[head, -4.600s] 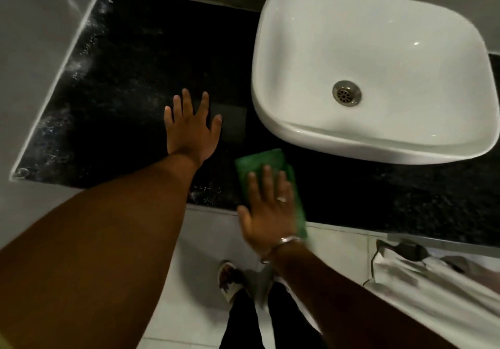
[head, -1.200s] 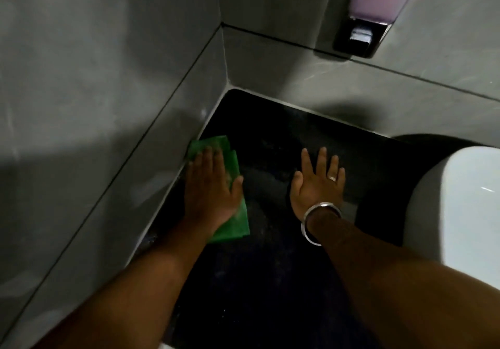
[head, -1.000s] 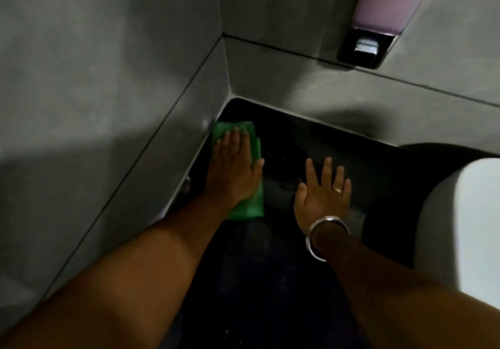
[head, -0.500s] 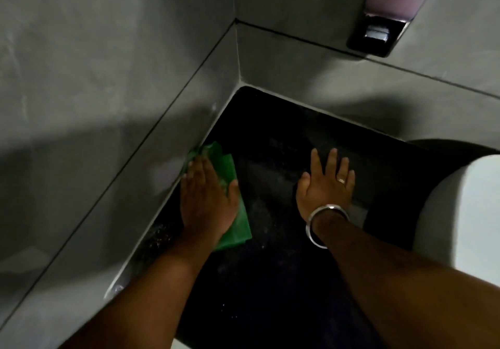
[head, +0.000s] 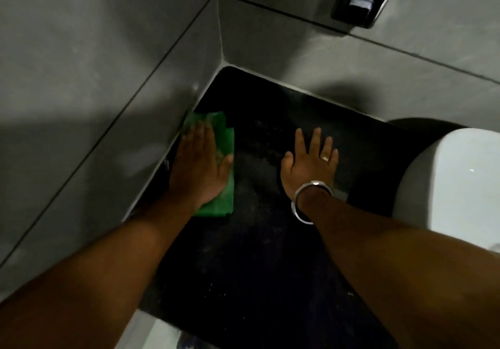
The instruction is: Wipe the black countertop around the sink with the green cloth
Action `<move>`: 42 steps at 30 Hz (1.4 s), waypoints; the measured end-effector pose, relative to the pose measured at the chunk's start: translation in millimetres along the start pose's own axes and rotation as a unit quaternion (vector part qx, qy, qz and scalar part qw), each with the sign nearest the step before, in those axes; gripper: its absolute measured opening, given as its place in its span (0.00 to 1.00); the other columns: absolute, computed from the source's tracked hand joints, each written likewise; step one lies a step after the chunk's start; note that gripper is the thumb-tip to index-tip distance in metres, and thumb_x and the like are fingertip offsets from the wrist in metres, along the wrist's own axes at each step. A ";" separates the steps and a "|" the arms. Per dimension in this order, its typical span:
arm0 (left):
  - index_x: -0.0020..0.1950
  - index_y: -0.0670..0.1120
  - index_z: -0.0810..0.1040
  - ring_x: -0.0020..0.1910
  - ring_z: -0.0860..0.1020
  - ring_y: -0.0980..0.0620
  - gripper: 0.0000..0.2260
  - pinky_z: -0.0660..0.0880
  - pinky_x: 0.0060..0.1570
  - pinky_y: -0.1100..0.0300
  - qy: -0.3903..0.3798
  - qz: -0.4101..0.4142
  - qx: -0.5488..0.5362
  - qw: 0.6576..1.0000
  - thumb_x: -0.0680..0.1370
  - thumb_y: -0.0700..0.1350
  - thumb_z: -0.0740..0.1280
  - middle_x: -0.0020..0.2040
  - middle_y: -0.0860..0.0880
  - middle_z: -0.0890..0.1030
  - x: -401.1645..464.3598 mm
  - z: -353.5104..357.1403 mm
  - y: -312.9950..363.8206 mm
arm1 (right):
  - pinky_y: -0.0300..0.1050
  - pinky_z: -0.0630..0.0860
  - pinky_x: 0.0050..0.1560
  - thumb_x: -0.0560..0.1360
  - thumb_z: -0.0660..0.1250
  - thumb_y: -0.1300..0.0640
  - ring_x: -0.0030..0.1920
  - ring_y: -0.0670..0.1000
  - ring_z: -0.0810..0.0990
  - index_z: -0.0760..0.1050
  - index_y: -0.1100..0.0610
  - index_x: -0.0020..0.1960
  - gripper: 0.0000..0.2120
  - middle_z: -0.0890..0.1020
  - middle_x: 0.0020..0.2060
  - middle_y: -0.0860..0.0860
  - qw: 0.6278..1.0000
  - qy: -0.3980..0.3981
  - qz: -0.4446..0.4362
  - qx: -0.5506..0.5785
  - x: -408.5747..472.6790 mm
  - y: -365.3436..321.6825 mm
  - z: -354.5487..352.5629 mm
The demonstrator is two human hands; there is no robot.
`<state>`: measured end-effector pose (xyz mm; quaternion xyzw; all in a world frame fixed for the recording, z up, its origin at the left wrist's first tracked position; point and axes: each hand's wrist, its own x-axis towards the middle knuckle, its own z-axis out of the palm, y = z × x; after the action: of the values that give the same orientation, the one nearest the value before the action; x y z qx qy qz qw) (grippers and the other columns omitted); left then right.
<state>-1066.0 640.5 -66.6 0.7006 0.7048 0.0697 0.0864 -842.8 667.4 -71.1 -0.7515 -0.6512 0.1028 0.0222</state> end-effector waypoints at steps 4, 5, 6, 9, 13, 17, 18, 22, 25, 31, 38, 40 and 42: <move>0.77 0.35 0.59 0.75 0.63 0.35 0.33 0.61 0.72 0.42 -0.006 0.031 0.038 0.999 0.80 0.57 0.52 0.77 0.36 0.61 -190.2 -20.8 -62.5 | 0.63 0.44 0.74 0.76 0.52 0.45 0.77 0.64 0.47 0.51 0.47 0.77 0.31 0.50 0.78 0.57 1.000 -0.001 0.002 -0.005 -1.7 -2.7 0.7; 0.76 0.34 0.60 0.74 0.65 0.35 0.33 0.63 0.71 0.42 -0.009 0.022 0.048 0.999 0.80 0.58 0.51 0.76 0.36 0.63 -219.2 -24.5 -74.8 | 0.63 0.45 0.74 0.76 0.53 0.45 0.77 0.64 0.48 0.52 0.48 0.77 0.31 0.51 0.78 0.58 1.000 0.003 0.002 -0.006 -2.3 -3.2 1.3; 0.76 0.34 0.61 0.73 0.67 0.34 0.33 0.63 0.70 0.42 -0.016 0.004 0.059 0.998 0.80 0.59 0.51 0.76 0.35 0.64 -233.9 -24.1 -82.1 | 0.63 0.45 0.74 0.76 0.53 0.44 0.76 0.65 0.49 0.53 0.48 0.77 0.31 0.52 0.78 0.59 1.000 0.007 0.001 -0.005 -2.8 -3.5 1.8; 0.76 0.35 0.61 0.74 0.65 0.36 0.34 0.61 0.71 0.43 -0.016 -0.019 0.057 0.998 0.80 0.60 0.51 0.75 0.35 0.65 -214.1 -16.8 -73.0 | 0.65 0.46 0.74 0.76 0.53 0.44 0.76 0.66 0.50 0.53 0.49 0.77 0.31 0.53 0.78 0.60 1.000 0.012 -0.008 -0.009 -1.7 -4.1 1.6; 0.78 0.38 0.57 0.77 0.59 0.37 0.35 0.56 0.75 0.44 -0.031 0.036 0.036 0.998 0.80 0.62 0.47 0.77 0.36 0.61 -125.5 -6.0 -55.5 | 0.64 0.45 0.74 0.77 0.51 0.44 0.76 0.65 0.48 0.51 0.49 0.77 0.30 0.51 0.78 0.60 1.000 0.017 -0.007 -0.011 -1.9 -0.2 4.5; 0.77 0.37 0.60 0.75 0.64 0.37 0.35 0.58 0.74 0.46 -0.020 0.084 0.055 0.995 0.79 0.61 0.51 0.76 0.35 0.64 -37.3 -14.5 -51.7 | 0.63 0.43 0.75 0.78 0.49 0.43 0.77 0.64 0.46 0.49 0.48 0.78 0.29 0.49 0.78 0.58 1.000 0.016 -0.010 -0.008 0.1 0.3 2.1; 0.78 0.38 0.58 0.76 0.61 0.38 0.36 0.55 0.75 0.48 -0.030 0.083 0.051 0.995 0.78 0.62 0.50 0.77 0.36 0.62 -25.3 -15.6 -52.0 | 0.63 0.43 0.75 0.78 0.48 0.43 0.77 0.64 0.46 0.49 0.47 0.78 0.29 0.49 0.78 0.58 1.000 0.015 -0.010 -0.009 0.2 1.0 2.2; 0.77 0.37 0.59 0.75 0.63 0.37 0.36 0.59 0.75 0.47 0.009 -0.023 0.012 1.000 0.77 0.61 0.55 0.76 0.35 0.64 -31.1 -5.6 -36.0 | 0.62 0.43 0.75 0.78 0.48 0.43 0.77 0.64 0.46 0.49 0.48 0.78 0.29 0.49 0.78 0.58 1.000 0.012 -0.013 -0.019 -0.6 1.5 -0.3; 0.76 0.35 0.60 0.74 0.65 0.37 0.34 0.59 0.75 0.46 0.076 -0.170 -0.057 0.981 0.79 0.58 0.55 0.74 0.34 0.66 -107.1 -2.2 -9.0 | 0.63 0.44 0.75 0.78 0.50 0.43 0.76 0.65 0.47 0.50 0.49 0.78 0.30 0.50 0.78 0.59 1.000 0.013 -0.011 -0.022 -1.4 0.2 -2.6; 0.78 0.35 0.53 0.76 0.60 0.35 0.36 0.54 0.76 0.45 0.030 -0.359 -0.035 0.932 0.79 0.59 0.50 0.76 0.33 0.61 -191.3 -2.1 -1.0 | 0.63 0.44 0.75 0.77 0.50 0.43 0.77 0.64 0.45 0.49 0.50 0.78 0.31 0.49 0.78 0.60 0.999 0.003 -0.016 -0.029 -3.7 -0.6 -3.8; 0.78 0.36 0.54 0.79 0.54 0.39 0.35 0.48 0.77 0.46 -0.014 -0.029 -0.017 0.999 0.79 0.60 0.49 0.78 0.36 0.58 -61.6 5.8 14.4 | 0.63 0.44 0.75 0.78 0.48 0.42 0.77 0.64 0.45 0.47 0.49 0.78 0.31 0.48 0.78 0.59 0.999 0.001 -0.014 -0.040 -1.2 -3.5 -4.3; 0.79 0.38 0.50 0.80 0.50 0.41 0.34 0.44 0.77 0.48 -0.029 0.001 -0.016 0.999 0.81 0.58 0.50 0.80 0.37 0.53 -9.4 9.1 30.4 | 0.63 0.44 0.75 0.77 0.48 0.42 0.77 0.64 0.46 0.48 0.49 0.78 0.31 0.49 0.78 0.59 0.999 0.004 -0.012 -0.038 0.8 -1.5 -0.7; 0.79 0.37 0.47 0.80 0.48 0.41 0.34 0.43 0.78 0.48 -0.030 -0.038 -0.014 0.999 0.81 0.58 0.50 0.80 0.37 0.50 35.2 11.5 43.9 | 0.64 0.45 0.75 0.77 0.49 0.42 0.76 0.65 0.47 0.50 0.49 0.77 0.31 0.51 0.78 0.60 0.999 0.015 -0.012 -0.032 2.0 0.6 3.8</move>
<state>-1020.8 675.8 -69.1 0.6738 0.7270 0.0549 0.1198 -842.7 668.9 -75.2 -0.7456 -0.6627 0.0701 0.0096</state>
